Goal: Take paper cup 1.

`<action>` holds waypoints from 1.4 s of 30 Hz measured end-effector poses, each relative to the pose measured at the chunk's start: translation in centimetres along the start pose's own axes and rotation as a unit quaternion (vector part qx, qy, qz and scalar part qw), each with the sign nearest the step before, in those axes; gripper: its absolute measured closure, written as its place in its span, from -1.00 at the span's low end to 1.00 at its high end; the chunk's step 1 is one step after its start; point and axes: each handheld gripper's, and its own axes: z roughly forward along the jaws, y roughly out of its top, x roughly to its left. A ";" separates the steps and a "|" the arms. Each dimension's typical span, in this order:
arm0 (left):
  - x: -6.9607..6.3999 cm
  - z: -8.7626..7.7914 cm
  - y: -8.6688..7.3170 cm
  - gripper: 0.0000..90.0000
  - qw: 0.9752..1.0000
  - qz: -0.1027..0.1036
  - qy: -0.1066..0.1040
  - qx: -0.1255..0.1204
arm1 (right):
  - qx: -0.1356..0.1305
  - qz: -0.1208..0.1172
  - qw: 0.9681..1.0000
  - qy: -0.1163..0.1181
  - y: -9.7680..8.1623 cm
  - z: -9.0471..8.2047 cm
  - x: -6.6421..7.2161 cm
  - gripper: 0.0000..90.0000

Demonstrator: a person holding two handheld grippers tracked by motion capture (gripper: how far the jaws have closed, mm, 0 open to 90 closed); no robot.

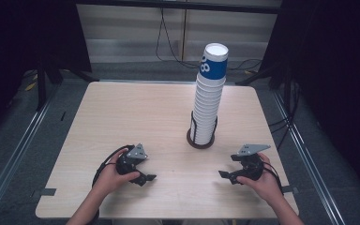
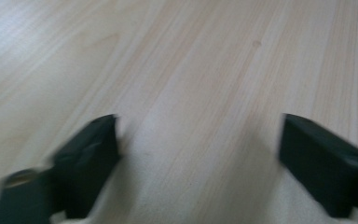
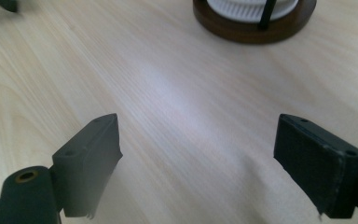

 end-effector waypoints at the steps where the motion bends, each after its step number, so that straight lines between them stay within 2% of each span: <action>1: 0.0 0.0 0.1 -0.51 1.000 -0.013 -0.007 -0.003 | -0.005 0.003 1.000 0.002 0.3 -0.2 0.0 -0.69; 2: 0.0 0.0 0.3 -0.64 1.000 -0.022 -0.014 0.006 | -0.008 0.005 1.000 0.008 0.6 -0.3 0.0 -0.68; 3: -0.1 0.1 0.5 -0.66 0.999 -0.026 -0.020 -0.001 | -0.007 -0.003 1.000 0.008 1.0 -0.4 0.0 -0.68; 4: -0.1 0.1 0.7 -0.58 0.999 -0.026 -0.025 0.005 | -0.005 -0.018 1.000 0.002 1.4 -0.5 0.1 -0.68; 6: -0.3 0.2 1.2 -0.62 0.999 -0.030 -0.045 -0.003 | 0.003 -0.036 0.999 -0.006 2.2 -0.7 0.2 -0.68; 9: -0.5 -0.3 2.4 -0.63 0.998 -0.029 -0.061 -0.013 | -0.008 -0.034 0.999 0.009 3.6 -1.2 0.3 -0.68; 11: -0.5 -0.7 3.3 -0.63 0.996 -0.036 -0.070 -0.028 | -0.016 -0.029 0.999 0.011 4.5 -1.6 0.3 -0.68; 14: -0.2 -1.5 5.0 -0.63 0.997 -0.041 -0.066 -0.030 | -0.017 -0.038 0.999 0.007 5.8 -2.1 0.3 -0.68; 15: -0.1 -1.7 5.5 -0.64 0.996 -0.048 -0.066 -0.041 | -0.016 -0.039 0.999 0.008 6.2 -2.2 0.2 -0.68; 18: 0.5 -2.4 7.0 -0.64 0.995 -0.063 -0.059 -0.055 | -0.025 -0.033 0.999 0.013 7.3 -2.7 -0.2 -0.68; 22: 1.2 -3.0 8.8 -0.64 0.994 -0.071 -0.052 -0.070 | -0.032 -0.030 0.999 0.009 8.6 -3.6 -0.7 -0.68; 26: 1.4 -3.3 10.5 -0.64 0.994 -0.066 -0.042 -0.072 | -0.050 -0.008 0.999 0.020 9.8 -4.5 -1.2 -0.68; 28: 1.5 -3.3 11.3 -0.64 0.994 -0.068 -0.047 -0.078 | -0.054 -0.009 0.998 0.020 10.5 -5.0 -1.3 -0.68; 29: 1.4 -3.4 11.8 -0.64 0.994 -0.062 -0.044 -0.074 | -0.056 -0.012 0.998 0.016 10.8 -5.3 -1.3 -0.68; 33: 1.3 -3.5 13.4 -0.63 0.994 -0.053 -0.043 -0.082 | -0.072 -0.010 0.997 0.012 12.3 -6.4 -1.4 -0.68; 38: 1.1 -3.4 15.0 -0.63 0.995 -0.047 -0.042 -0.078 | -0.076 -0.007 0.997 0.003 13.5 -7.0 -1.6 -0.68; 42: 1.1 -3.3 16.1 -0.63 0.995 -0.044 -0.045 -0.081 | -0.080 -0.001 0.997 0.007 14.3 -7.4 -1.9 -0.69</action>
